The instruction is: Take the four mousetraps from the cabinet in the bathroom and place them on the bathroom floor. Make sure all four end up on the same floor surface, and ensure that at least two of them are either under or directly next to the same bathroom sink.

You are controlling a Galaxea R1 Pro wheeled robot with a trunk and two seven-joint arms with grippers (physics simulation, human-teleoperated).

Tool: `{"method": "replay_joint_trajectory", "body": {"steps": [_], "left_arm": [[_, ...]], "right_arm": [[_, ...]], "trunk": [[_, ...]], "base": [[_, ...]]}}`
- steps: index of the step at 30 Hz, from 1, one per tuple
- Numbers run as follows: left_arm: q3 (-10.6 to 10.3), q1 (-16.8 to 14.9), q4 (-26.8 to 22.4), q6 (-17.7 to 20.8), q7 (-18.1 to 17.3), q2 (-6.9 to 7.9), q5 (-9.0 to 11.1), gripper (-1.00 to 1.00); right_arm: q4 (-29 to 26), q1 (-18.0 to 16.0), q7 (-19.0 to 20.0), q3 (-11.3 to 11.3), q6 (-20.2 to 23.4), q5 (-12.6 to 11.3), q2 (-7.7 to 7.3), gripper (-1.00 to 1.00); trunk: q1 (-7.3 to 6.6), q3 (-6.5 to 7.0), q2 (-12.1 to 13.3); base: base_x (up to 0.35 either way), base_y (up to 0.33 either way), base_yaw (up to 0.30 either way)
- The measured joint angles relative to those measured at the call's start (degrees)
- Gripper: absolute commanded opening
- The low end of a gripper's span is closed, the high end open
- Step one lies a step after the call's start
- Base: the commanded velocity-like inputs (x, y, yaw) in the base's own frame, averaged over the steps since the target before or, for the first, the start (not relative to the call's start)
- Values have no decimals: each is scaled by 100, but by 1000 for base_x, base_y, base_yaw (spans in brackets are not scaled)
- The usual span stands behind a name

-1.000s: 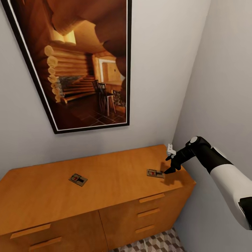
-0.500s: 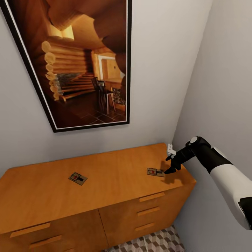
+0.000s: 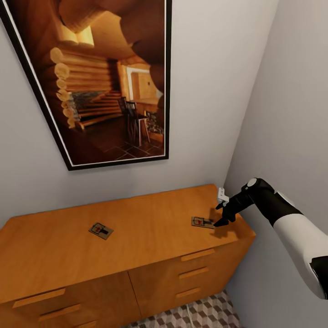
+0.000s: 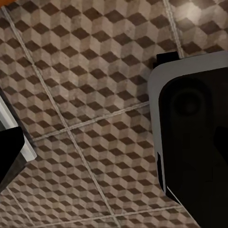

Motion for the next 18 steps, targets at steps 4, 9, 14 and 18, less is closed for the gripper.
{"method": "replay_joint_trajectory", "body": {"steps": [4,9,14,18], "left_arm": [[-5,21,0,3,-3,0,0,100],[-3,31,0,11,-4,0,0,100],[-3,47,0,17,-4,0,0,100],[-1,62,0,17,-5,0,0,100]], "right_arm": [[1,-1,-1,0,0,1,1,100],[1,0,2,0,0,1,1,100],[1,0,1,0,0,0,3,100],[-1,0,5,0,0,-5,8,100]], "trunk": [[0,-24,0],[0,-50,0],[0,-69,0],[0,-81,0]], "base": [[0,0,0],[0,0,0],[0,0,0],[0,0,0]]}}
